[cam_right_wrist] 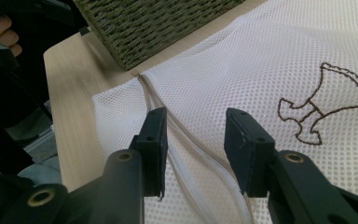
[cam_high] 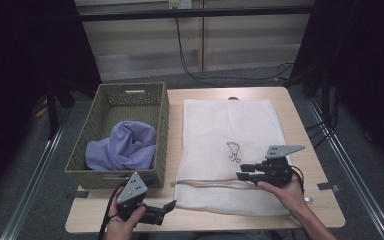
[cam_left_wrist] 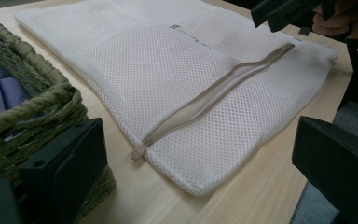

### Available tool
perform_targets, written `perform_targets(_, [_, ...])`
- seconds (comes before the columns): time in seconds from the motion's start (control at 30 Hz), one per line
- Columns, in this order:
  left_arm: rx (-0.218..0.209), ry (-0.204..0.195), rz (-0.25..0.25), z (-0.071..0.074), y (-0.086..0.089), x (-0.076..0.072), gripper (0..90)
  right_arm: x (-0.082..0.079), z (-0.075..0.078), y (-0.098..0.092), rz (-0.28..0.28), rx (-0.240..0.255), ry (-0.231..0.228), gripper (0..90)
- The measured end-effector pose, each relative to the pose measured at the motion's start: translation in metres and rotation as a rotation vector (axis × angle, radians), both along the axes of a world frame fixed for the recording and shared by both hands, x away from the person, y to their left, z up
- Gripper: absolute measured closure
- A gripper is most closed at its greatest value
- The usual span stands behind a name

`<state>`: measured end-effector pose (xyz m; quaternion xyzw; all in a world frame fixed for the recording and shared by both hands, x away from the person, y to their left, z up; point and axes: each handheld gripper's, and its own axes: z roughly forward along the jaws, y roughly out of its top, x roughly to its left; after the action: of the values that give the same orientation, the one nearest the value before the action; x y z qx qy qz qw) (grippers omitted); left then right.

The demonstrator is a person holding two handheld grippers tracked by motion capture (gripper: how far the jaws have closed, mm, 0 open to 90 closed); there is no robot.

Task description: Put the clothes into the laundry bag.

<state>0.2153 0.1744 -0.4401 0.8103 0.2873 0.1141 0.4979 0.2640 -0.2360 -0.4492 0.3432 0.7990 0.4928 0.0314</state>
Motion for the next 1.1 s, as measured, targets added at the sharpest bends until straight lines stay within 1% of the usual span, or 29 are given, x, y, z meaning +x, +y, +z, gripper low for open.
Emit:
perform_targets(0.1, [-0.006,0.001,0.006,0.000,0.000,-0.001,3.1,0.006,0.000,0.004,0.012,-0.017,0.002,61.7])
perform_targets(0.2, [-0.005,0.000,0.006,0.000,0.001,-0.001,3.1,0.012,-0.003,0.008,0.022,-0.039,0.006,65.3])
perform_targets(0.33, [-0.004,0.002,0.007,0.000,0.002,-0.001,3.1,0.019,-0.015,0.013,0.033,-0.073,0.020,69.1])
perform_targets(0.43, [-0.001,0.002,0.008,-0.001,0.002,0.000,3.1,0.021,-0.024,0.016,0.033,-0.089,0.036,70.8])
perform_targets(0.5, [0.002,0.001,0.005,-0.001,0.002,0.000,3.1,0.022,-0.028,0.017,0.036,-0.111,0.039,72.1])
perform_targets(0.57, [0.004,0.000,0.003,-0.001,0.002,0.000,3.1,0.022,-0.030,0.017,0.037,-0.120,0.039,73.5])
perform_targets(0.67, [0.003,0.005,0.006,-0.001,0.001,-0.001,3.1,0.022,-0.035,0.016,0.029,-0.137,0.040,73.6])
perform_targets(0.7, [0.009,0.003,0.003,-0.001,0.001,0.000,3.1,0.023,-0.037,0.016,0.033,-0.141,0.040,73.6])
perform_targets(0.73, [0.008,0.001,0.002,-0.001,0.001,0.000,3.1,0.023,-0.039,0.015,0.031,-0.152,0.045,73.5])
perform_targets(0.93, [0.004,0.006,0.000,-0.001,0.001,0.000,3.1,0.025,-0.044,0.015,0.027,-0.152,0.048,72.2])
perform_targets(1.1, [0.000,0.008,-0.006,-0.001,0.000,0.000,3.2,0.025,-0.050,0.019,0.040,-0.195,0.050,70.0])
